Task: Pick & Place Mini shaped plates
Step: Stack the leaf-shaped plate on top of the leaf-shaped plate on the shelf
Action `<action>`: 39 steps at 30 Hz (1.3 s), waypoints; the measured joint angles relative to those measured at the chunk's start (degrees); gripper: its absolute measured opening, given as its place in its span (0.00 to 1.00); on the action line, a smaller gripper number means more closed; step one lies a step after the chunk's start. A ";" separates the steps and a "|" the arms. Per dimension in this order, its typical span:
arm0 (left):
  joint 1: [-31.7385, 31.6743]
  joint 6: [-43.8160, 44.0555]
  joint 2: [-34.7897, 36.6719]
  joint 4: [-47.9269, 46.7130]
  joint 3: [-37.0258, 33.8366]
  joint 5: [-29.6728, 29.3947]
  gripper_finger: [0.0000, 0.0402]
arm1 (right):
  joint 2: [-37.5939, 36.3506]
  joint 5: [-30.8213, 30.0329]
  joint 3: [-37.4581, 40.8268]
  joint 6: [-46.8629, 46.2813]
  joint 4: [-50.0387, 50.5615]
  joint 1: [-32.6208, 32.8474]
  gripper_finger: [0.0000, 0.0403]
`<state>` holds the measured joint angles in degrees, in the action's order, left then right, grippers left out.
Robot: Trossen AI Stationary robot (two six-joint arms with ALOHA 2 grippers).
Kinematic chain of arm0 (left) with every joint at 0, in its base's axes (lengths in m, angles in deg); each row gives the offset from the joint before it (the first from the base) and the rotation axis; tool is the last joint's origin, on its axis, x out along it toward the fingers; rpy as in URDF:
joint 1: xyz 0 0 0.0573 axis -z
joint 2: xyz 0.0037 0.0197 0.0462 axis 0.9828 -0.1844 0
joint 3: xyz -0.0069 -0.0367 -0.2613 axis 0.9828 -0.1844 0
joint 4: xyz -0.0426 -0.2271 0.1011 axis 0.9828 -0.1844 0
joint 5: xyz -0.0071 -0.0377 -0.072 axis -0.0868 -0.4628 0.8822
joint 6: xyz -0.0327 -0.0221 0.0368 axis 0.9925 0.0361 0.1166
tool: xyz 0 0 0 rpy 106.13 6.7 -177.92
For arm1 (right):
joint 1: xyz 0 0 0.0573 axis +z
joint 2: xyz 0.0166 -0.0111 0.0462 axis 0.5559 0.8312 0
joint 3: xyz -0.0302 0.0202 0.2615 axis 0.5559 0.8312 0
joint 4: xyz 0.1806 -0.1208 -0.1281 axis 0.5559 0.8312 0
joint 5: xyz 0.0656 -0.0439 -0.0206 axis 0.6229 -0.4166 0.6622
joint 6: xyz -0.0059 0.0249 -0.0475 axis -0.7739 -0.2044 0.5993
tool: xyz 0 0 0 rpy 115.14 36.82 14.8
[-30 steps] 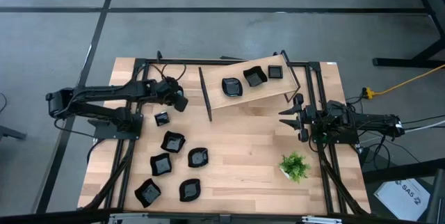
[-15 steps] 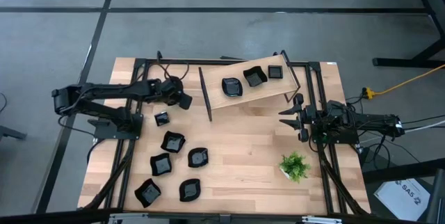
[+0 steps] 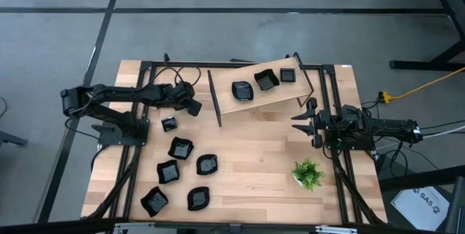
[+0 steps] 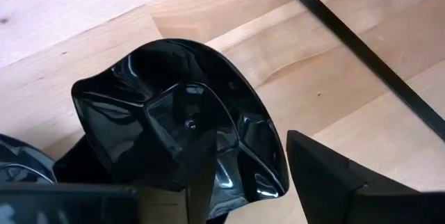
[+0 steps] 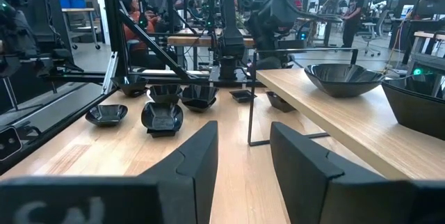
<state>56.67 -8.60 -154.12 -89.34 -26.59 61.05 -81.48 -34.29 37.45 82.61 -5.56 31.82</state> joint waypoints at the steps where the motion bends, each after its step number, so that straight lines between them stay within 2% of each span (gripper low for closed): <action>1: 0.21 -0.14 0.00 -0.04 0.00 -0.49 0.39 | 0.00 0.00 0.00 0.03 0.00 -0.02 0.33; 18: 3.30 -0.17 0.00 0.00 0.00 -1.25 0.01 | 0.00 0.00 0.00 0.07 0.00 -0.01 0.33; 26: 5.13 -0.17 1.41 -0.06 0.00 -1.28 0.01 | 0.00 0.01 0.00 0.08 0.00 -0.01 0.33; 39: 8.35 -0.17 10.97 -0.47 0.00 -3.48 0.00 | 0.02 0.02 0.00 0.00 0.00 -0.02 0.33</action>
<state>65.02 -8.76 -143.15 -89.82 -26.59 57.57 -81.46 -34.27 37.45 82.61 -5.56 31.80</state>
